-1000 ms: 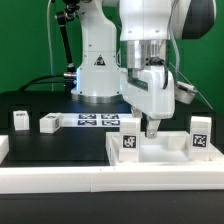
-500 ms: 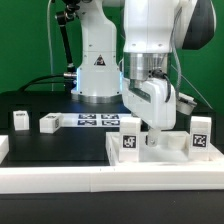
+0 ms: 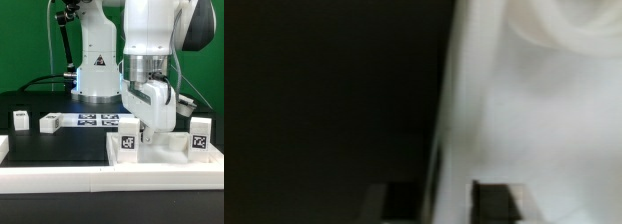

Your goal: Assemble square table

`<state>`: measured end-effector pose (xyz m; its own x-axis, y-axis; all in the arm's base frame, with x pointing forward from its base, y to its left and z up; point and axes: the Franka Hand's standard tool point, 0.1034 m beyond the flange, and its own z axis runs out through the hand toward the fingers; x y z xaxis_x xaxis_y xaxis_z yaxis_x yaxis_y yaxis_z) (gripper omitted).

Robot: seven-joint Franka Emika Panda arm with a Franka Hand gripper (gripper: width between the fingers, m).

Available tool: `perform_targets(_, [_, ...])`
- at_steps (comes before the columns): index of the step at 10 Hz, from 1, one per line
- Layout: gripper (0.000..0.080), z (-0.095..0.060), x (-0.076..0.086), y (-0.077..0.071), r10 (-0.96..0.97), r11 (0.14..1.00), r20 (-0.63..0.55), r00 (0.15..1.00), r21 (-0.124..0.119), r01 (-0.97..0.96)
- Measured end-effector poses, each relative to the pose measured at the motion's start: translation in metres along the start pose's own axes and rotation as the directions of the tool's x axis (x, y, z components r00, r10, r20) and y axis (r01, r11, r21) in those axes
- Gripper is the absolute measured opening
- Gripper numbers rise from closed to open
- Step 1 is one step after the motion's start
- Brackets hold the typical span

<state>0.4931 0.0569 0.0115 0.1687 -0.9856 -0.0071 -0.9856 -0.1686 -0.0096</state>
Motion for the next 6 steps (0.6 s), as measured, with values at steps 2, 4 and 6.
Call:
perform_targets(2, [0.0078, 0.0001, 0.0015, 0.0018, 0.022, 1.0, 0.004, 1.0, -0.002, -0.022])
perform_targets(4, [0.0078, 0.0001, 0.0016, 0.0019, 0.024, 1.0, 0.005, 1.0, -0.002, -0.024])
perform_targets(6, [0.0078, 0.0001, 0.0016, 0.002, 0.024, 1.0, 0.005, 1.0, -0.002, -0.024])
